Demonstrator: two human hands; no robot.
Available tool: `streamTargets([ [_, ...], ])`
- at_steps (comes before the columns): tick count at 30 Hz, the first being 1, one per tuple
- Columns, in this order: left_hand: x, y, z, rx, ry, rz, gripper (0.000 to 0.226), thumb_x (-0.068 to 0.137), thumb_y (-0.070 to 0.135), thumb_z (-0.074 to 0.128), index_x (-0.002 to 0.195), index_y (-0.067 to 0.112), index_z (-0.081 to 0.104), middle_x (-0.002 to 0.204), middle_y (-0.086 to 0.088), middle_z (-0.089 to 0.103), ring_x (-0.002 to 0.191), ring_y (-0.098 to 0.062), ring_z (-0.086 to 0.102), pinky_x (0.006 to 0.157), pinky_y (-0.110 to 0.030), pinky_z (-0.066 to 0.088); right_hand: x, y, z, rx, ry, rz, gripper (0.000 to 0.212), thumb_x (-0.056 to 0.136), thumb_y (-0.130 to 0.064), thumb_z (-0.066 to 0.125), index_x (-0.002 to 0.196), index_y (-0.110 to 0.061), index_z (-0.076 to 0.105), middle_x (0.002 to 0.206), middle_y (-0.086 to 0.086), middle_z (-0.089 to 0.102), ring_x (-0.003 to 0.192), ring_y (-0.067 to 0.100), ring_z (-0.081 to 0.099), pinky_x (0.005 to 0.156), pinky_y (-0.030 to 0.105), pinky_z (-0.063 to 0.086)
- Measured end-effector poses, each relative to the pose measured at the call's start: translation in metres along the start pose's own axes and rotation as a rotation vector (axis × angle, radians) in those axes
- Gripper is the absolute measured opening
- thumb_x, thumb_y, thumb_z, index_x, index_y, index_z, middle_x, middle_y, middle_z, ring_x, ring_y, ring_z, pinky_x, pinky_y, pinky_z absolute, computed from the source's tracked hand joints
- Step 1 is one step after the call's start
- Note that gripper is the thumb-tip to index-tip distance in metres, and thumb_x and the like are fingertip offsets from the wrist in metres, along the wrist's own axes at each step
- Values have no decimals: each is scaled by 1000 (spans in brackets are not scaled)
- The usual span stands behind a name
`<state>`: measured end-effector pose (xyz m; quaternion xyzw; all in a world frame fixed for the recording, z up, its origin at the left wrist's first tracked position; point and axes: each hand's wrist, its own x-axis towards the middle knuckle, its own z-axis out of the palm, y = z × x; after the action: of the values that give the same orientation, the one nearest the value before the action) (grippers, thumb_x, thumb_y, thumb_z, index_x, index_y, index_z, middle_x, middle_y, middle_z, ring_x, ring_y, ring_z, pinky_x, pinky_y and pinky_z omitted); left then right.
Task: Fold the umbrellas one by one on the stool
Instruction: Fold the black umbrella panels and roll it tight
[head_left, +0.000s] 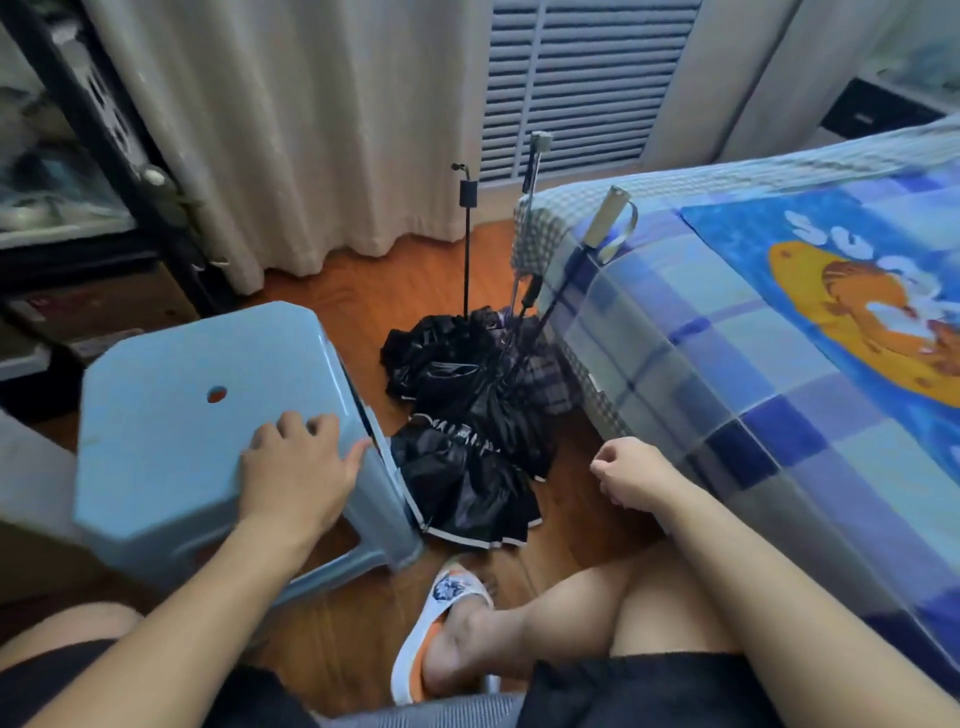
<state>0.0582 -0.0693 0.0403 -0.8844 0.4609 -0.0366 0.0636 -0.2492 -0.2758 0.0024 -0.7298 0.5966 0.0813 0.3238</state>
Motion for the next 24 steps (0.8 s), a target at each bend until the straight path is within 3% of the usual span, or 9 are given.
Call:
streamTargets([
  [3, 24, -6, -1, -58, 86, 6, 49, 101, 44, 53, 83, 1, 64, 73, -27, 59, 61, -43, 61, 50, -40, 47, 14, 14, 6, -52, -28, 18, 20, 89, -20, 54, 80, -15, 71, 89, 8, 76, 88, 30, 73, 80, 39, 61],
  [7, 51, -17, 5, -73, 150, 23, 35, 99, 28, 49, 75, 4, 61, 60, -25, 59, 50, -40, 61, 47, -43, 50, 46, 6, 10, 19, 48, 2, 18, 91, -21, 55, 83, -21, 71, 89, 4, 76, 90, 28, 73, 85, 37, 58],
  [11, 62, -30, 14, -147, 92, 5, 22, 88, 25, 48, 74, 9, 52, 51, -18, 56, 43, -40, 56, 46, -38, 45, 78, -32, 12, 74, 101, -120, 22, 98, -17, 54, 105, -22, 74, 110, 2, 75, 110, 24, 67, 95, 32, 49],
  [15, 108, -46, 20, -185, 89, -83, 16, 91, 21, 59, 81, 13, 50, 69, -24, 63, 62, -46, 61, 59, -42, 42, 136, -90, 12, 102, 129, -226, 29, 101, -18, 52, 122, -16, 72, 124, 3, 71, 119, 24, 63, 102, 33, 46],
  [18, 144, -35, 23, -267, 201, -167, 10, 90, 17, 58, 82, 12, 54, 82, -18, 63, 76, -41, 59, 63, -43, 45, 188, -127, 30, 353, 91, -114, 35, 98, -16, 52, 129, -13, 67, 116, 6, 72, 107, 25, 67, 99, 40, 55],
  [20, 162, -20, 29, -329, 217, -238, 7, 88, 14, 57, 93, 9, 58, 93, -19, 61, 90, -41, 56, 71, -48, 46, 216, -145, 50, 647, 2, 25, 42, 99, -9, 51, 140, -7, 57, 110, 9, 68, 101, 23, 68, 96, 45, 58],
  [24, 175, -12, 48, -267, 260, -266, 10, 87, 14, 55, 95, 9, 54, 93, -19, 59, 89, -42, 55, 72, -49, 43, 276, -170, 79, 1008, -157, 195, 61, 103, 3, 39, 161, -9, 22, 126, 20, 58, 127, 37, 61, 89, 41, 60],
])
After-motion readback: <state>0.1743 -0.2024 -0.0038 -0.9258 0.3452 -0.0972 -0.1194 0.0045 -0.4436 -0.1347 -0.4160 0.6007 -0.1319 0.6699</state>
